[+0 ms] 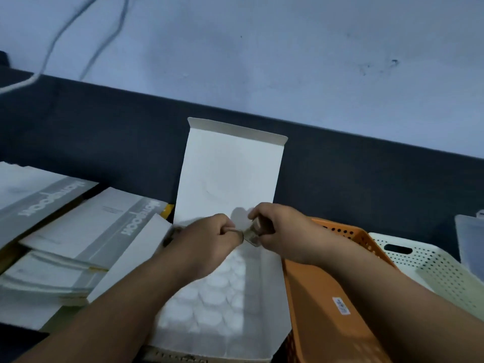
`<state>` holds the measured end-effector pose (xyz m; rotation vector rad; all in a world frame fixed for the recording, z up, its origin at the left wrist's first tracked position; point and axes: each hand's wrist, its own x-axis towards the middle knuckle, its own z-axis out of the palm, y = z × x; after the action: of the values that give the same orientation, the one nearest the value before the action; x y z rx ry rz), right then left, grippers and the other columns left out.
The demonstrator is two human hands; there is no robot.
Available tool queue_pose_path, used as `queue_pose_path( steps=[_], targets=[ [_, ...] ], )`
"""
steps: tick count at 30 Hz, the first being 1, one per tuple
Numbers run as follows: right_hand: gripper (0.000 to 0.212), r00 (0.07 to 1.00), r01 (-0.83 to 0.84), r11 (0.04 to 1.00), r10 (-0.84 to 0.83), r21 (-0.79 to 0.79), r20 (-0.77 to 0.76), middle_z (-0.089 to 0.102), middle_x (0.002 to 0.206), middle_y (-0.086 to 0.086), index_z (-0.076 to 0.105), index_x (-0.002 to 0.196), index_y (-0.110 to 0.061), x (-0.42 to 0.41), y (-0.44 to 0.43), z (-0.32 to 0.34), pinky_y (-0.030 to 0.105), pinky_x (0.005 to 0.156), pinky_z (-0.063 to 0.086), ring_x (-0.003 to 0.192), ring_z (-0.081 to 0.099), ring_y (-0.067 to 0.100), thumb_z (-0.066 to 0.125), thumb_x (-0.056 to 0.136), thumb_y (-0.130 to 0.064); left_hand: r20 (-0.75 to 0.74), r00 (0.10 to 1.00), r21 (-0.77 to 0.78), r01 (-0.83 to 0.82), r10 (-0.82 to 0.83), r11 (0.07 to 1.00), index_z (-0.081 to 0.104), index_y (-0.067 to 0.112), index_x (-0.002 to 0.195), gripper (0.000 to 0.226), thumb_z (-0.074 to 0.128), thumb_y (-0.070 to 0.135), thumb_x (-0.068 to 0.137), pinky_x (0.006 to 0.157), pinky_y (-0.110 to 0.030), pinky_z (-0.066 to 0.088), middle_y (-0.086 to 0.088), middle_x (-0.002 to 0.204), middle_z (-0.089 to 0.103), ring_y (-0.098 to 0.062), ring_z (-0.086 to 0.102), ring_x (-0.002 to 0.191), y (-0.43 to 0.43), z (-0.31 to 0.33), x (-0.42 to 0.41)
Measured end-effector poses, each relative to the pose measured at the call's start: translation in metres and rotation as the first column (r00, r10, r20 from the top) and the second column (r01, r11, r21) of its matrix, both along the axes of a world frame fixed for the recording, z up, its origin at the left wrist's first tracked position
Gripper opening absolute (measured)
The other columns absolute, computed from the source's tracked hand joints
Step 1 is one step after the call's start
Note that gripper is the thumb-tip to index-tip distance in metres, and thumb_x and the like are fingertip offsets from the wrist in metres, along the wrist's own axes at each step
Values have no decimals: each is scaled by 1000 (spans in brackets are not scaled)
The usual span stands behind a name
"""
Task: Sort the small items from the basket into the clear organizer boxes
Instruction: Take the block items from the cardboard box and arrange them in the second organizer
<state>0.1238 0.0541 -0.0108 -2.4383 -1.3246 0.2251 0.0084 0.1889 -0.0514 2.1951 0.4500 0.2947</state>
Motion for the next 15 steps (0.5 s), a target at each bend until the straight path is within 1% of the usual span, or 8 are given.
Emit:
queue_pose_path(
  steps=[2,3,5,7,8,10,12,15],
  targets=[
    [40,998,61,996,-61,64,-7,56,113,-5,52,127,-24,-1,-16,4,29,86,52,99,56,11,62,89,-17,29,999,-48,21,-19,999,58,33,86,39,46,63,63,75,-44,52,-6,86,67,-27,63,78,-11,12,-2],
    [42,996,91,991,-90,100,-15,57,115,-6,51,128,-26,-1,-25,4,30,87,53,101,56,11,62,89,-16,49,998,-72,32,-28,997,56,30,86,32,50,57,71,71,-43,51,-10,90,66,-30,63,82,-16,16,-2],
    [44,988,155,972,-150,179,-41,57,115,-8,49,129,-29,-3,-44,4,23,82,52,100,57,8,64,89,-18,94,995,-120,42,-31,992,54,23,90,17,49,40,87,64,-36,48,-13,93,65,-25,64,77,-27,22,1],
    [43,978,206,944,-191,258,-81,57,111,-12,48,127,-32,-9,-66,5,13,73,47,96,56,3,66,89,-21,147,989,-175,32,-6,984,53,20,92,16,42,31,95,68,-37,54,-10,89,64,-20,67,72,-43,26,4],
    [42,973,225,930,-201,291,-110,58,109,-14,49,126,-34,-12,-73,3,11,71,45,94,57,1,66,89,-22,161,987,-216,20,16,976,54,18,94,19,39,28,97,70,-38,56,-8,87,65,-21,68,71,-49,26,4],
    [37,960,270,894,-222,357,-170,61,104,-14,51,122,-38,-18,-98,1,18,73,51,91,61,4,65,90,-26,174,984,-275,22,27,961,57,16,95,23,35,25,100,68,-36,56,-7,84,66,-23,68,70,-70,30,7],
    [35,949,305,863,-239,403,-207,64,100,-11,52,121,-41,-27,-124,0,25,74,56,86,65,7,63,91,-27,199,980,-254,43,8,966,59,21,94,28,33,26,101,59,-32,53,-7,85,67,-23,66,66,-95,32,9],
    [32,933,350,793,-244,499,-266,66,95,-4,57,120,-34,-40,-165,1,21,72,56,80,66,10,61,93,-18,263,964,-229,111,-48,967,61,28,91,31,32,30,102,52,-27,47,-3,83,68,-16,61,55,-135,37,10]
  ],
)
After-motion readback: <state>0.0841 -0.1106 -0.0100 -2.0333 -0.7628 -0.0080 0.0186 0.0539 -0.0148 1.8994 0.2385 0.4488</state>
